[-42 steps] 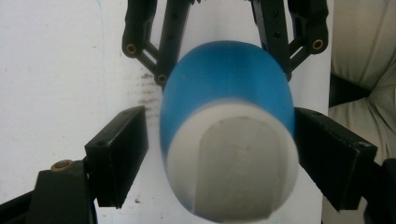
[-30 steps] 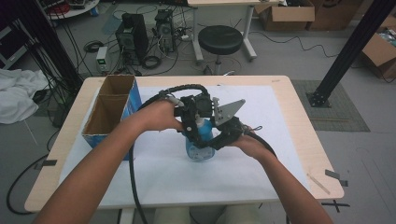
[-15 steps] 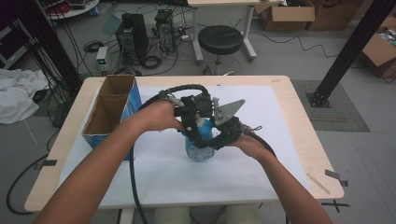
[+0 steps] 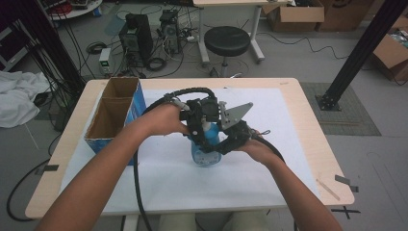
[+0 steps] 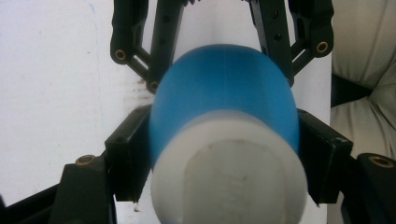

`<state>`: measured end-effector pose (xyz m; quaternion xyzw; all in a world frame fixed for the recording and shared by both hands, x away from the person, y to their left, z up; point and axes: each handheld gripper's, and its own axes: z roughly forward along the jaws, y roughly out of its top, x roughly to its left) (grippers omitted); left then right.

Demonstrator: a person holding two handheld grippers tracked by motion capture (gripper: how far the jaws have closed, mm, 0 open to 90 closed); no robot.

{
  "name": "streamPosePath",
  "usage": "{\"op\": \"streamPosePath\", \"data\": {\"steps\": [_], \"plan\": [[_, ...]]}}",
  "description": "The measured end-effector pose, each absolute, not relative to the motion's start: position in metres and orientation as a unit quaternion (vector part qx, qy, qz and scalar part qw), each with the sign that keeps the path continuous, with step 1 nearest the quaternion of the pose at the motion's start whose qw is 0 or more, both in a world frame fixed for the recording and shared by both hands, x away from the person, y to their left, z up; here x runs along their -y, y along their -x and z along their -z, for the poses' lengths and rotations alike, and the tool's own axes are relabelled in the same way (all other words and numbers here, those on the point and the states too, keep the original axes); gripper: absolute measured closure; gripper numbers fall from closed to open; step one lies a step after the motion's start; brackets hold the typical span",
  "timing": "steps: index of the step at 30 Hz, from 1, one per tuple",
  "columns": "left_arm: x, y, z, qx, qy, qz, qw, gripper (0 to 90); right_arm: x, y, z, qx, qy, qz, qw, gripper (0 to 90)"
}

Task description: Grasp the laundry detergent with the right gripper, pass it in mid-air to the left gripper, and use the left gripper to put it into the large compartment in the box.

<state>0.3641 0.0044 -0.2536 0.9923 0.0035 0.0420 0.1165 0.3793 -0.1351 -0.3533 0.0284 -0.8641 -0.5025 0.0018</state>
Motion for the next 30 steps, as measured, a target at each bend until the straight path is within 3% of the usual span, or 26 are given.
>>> {"op": "streamPosePath", "data": {"steps": [30], "plan": [[-0.0036, -0.3600, 0.2536, 0.010, -0.992, -0.044, 0.121, 37.8, 0.1353, -0.3752, 0.3525, 0.863, -0.034, 0.504, -0.002, 44.3]]}}
